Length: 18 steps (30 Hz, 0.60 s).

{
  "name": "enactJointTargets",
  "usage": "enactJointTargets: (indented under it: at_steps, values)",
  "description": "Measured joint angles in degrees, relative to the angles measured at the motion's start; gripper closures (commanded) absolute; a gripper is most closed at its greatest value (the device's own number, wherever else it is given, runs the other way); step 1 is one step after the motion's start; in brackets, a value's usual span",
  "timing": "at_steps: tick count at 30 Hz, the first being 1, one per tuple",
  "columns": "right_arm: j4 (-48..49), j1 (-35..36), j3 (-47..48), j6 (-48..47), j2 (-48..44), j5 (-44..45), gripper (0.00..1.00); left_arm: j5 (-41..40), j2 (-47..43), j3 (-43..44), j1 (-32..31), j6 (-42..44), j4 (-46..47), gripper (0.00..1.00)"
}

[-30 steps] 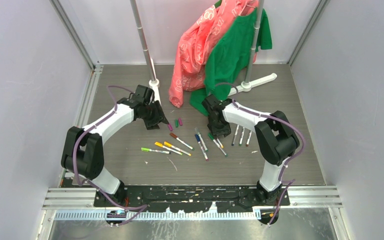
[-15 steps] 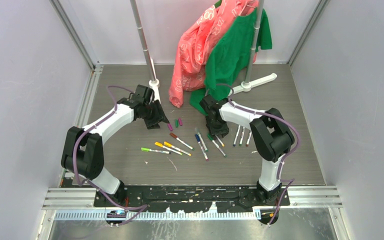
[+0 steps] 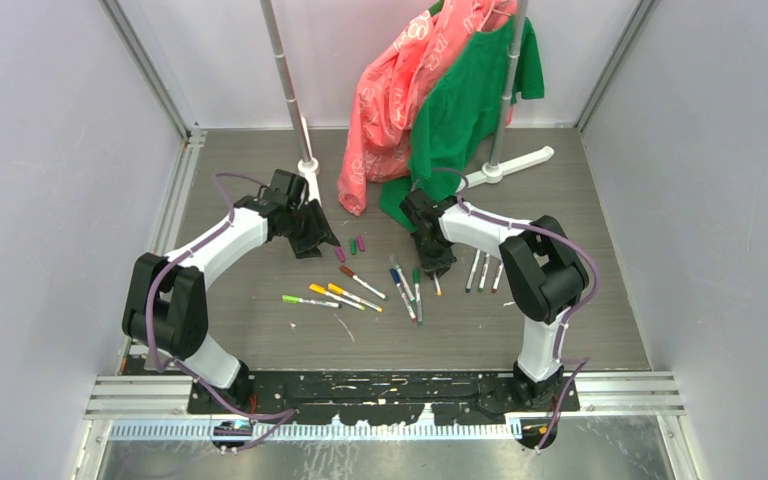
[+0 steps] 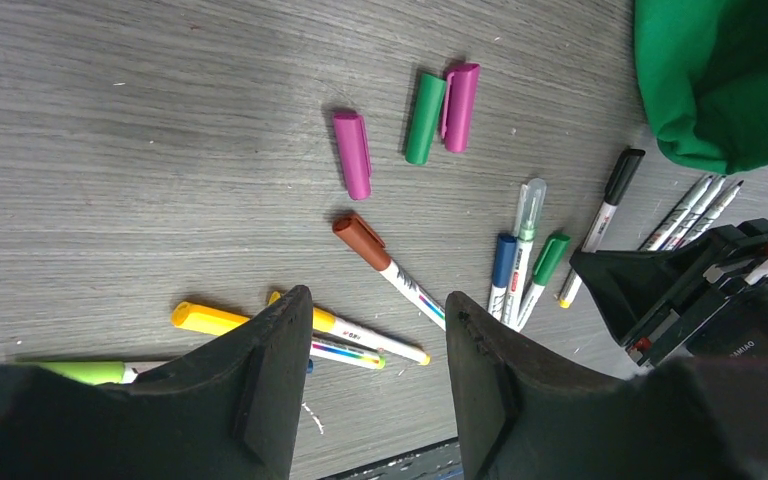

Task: Open the pen caps

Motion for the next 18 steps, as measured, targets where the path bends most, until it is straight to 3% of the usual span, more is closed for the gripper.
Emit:
enactJointTargets:
  at_steps: [10, 18]
  values:
    - [-3.50, 1.40, -0.13, 0.13, -1.53, 0.15, 0.99, 0.94, -0.74, -0.02, 0.04, -0.20, -0.17, 0.48]
    - [-8.66, 6.82, 1.99, 2.60, -11.85, -1.88, 0.99, 7.54, -6.03, -3.58, 0.00, -4.42, 6.78, 0.47]
